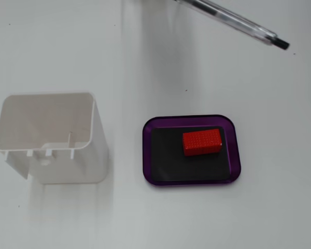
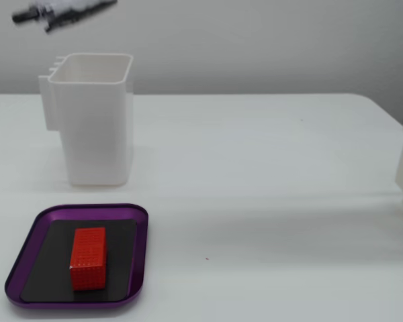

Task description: Pick up the pen and put it in the pen holder.

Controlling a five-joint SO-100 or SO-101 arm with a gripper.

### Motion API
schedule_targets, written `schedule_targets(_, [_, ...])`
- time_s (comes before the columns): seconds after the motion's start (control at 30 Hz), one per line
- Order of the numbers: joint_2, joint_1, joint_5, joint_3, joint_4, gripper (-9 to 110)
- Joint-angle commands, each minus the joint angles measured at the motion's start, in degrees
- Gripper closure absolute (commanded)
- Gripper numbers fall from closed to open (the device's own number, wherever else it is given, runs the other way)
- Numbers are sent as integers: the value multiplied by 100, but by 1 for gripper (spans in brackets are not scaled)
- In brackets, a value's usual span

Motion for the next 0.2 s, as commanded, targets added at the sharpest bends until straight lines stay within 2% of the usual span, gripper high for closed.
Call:
schedule_targets(0.0, [-105, 896, -343, -448, -255, 102])
schedule_targets(0.17, [-1011, 2232, -1195, -483, -1107, 102])
